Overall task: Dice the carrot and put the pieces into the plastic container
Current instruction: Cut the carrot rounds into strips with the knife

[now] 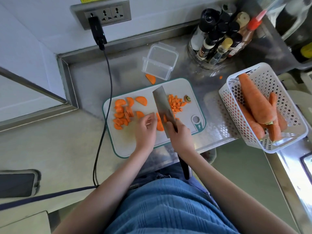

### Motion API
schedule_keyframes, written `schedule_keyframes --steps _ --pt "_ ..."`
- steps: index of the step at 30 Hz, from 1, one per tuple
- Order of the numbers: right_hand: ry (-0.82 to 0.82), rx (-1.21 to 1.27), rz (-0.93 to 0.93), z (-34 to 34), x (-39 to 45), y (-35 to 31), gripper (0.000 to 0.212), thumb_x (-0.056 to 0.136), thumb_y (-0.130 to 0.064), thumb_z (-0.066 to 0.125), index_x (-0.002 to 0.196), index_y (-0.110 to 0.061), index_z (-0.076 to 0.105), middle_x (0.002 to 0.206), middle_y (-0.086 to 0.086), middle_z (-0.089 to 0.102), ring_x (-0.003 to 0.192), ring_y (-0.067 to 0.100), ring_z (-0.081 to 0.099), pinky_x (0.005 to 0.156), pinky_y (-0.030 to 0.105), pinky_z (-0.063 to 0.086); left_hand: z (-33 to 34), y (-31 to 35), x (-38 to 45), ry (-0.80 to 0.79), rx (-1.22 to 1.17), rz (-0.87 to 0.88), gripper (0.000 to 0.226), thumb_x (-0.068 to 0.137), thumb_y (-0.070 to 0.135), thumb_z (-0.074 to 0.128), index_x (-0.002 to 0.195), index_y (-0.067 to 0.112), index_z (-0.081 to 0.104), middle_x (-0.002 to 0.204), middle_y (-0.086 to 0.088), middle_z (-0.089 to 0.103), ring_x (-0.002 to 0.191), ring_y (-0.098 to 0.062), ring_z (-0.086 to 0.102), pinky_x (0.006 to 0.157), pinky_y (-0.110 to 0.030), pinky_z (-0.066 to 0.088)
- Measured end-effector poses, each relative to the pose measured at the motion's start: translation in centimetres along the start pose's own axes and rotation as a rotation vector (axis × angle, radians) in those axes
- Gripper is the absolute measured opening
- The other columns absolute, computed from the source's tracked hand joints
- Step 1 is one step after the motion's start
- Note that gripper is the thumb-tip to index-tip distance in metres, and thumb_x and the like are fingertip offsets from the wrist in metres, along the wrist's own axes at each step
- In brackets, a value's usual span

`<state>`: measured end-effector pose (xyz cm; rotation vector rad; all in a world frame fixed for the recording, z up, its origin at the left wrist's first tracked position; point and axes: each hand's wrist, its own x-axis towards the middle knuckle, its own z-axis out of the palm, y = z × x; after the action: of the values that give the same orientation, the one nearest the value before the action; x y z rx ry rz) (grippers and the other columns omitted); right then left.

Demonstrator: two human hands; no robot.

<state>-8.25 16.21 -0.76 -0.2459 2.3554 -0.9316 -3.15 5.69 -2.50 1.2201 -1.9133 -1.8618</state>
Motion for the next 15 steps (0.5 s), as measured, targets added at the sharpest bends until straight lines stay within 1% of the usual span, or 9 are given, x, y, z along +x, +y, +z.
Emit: schedule_keyframes --steps 1,3,4,6,8,10,11,13,15 --pt "0.007 0.045 0.003 -0.2 0.2 -0.1 0.021 0.100 -0.031 0.042 0.090 -0.016 0.052 0.070 -0.002 0.056 0.064 0.017 0.053 0.055 0.031 0.040 -0.1 -0.1 0.3 0.005 0.001 0.005 0.007 0.094 0.025 0.056 0.094 0.027 0.062 0.090 0.018 0.063 0.087 0.005 0.058 0.072 -0.003 0.040" --pt "-0.023 0.165 0.026 -0.6 0.4 -0.3 0.021 0.099 -0.030 0.043 0.092 -0.015 0.055 0.067 -0.005 0.055 0.057 0.010 0.048 0.051 0.026 0.037 -0.1 -0.2 0.9 0.028 -0.038 -0.050 0.013 0.094 0.027 0.055 0.098 0.019 0.064 0.096 0.007 0.066 0.094 -0.009 0.060 0.077 -0.008 0.041" --pt "-0.062 0.256 0.055 -0.7 0.4 -0.4 0.023 0.099 -0.030 0.043 0.092 -0.013 0.056 0.063 -0.005 0.052 0.051 0.010 0.044 0.049 0.026 0.035 0.0 -0.1 1.1 0.048 -0.137 -0.109 0.019 0.095 0.028 0.053 0.097 0.013 0.065 0.095 0.000 0.067 0.093 -0.015 0.062 0.078 -0.013 0.043" --pt "-0.178 0.445 0.127 -1.0 0.2 -0.8 0.024 0.101 -0.031 0.043 0.096 -0.012 0.055 0.052 -0.004 0.042 0.040 0.011 0.036 0.041 0.024 0.032 0.3 1.1 1.6 0.031 -0.443 -0.305 0.028 0.100 0.030 0.044 0.093 0.011 0.064 0.087 -0.004 0.068 0.085 -0.017 0.064 0.074 -0.020 0.049" --pt "-0.282 0.525 0.166 -1.3 -0.1 -1.3 0.028 0.101 -0.035 0.042 0.100 -0.008 0.052 0.049 -0.002 0.035 0.036 0.012 0.030 0.038 0.023 0.030 0.4 1.9 2.0 -0.121 -0.649 -0.512 0.046 0.101 0.042 0.033 0.096 0.009 0.065 0.085 -0.006 0.069 0.081 -0.018 0.064 0.074 -0.025 0.052" --pt "-0.331 0.534 0.181 -1.3 -0.2 -1.5 0.033 0.101 -0.038 0.041 0.098 -0.006 0.049 0.048 0.000 0.034 0.035 0.014 0.029 0.038 0.023 0.031 -0.1 2.0 2.2 -0.286 -0.756 -0.650 0.062 0.098 0.054 0.027 0.104 0.005 0.065 0.096 -0.014 0.069 0.091 -0.026 0.064 0.089 -0.035 0.050" --pt "-0.333 0.534 0.194 -1.3 -0.1 -1.5 0.034 0.101 -0.039 0.041 0.096 -0.007 0.048 0.049 0.001 0.035 0.035 0.014 0.029 0.038 0.024 0.031 -0.4 1.9 2.3 -0.342 -0.779 -0.684 0.065 0.097 0.056 0.026 0.108 0.003 0.064 0.100 -0.016 0.068 0.094 -0.028 0.064 0.092 -0.038 0.049" --pt "-0.312 0.539 0.226 -1.4 0.0 -1.4 0.036 0.101 -0.040 0.041 0.092 -0.007 0.049 0.050 0.002 0.036 0.035 0.015 0.030 0.038 0.024 0.032 -0.9 1.6 2.5 -0.394 -0.792 -0.701 0.064 0.098 0.054 0.026 0.109 0.003 0.063 0.100 -0.016 0.069 0.089 -0.026 0.066 0.083 -0.034 0.053" --pt "-0.295 0.541 0.226 -1.5 0.2 -1.1 0.035 0.101 -0.040 0.042 0.088 -0.009 0.051 0.049 0.003 0.036 0.035 0.015 0.030 0.038 0.025 0.033 -0.9 1.6 2.6 -0.414 -0.774 -0.704 0.059 0.098 0.051 0.028 0.106 0.004 0.064 0.094 -0.013 0.070 0.082 -0.022 0.067 0.077 -0.033 0.051"
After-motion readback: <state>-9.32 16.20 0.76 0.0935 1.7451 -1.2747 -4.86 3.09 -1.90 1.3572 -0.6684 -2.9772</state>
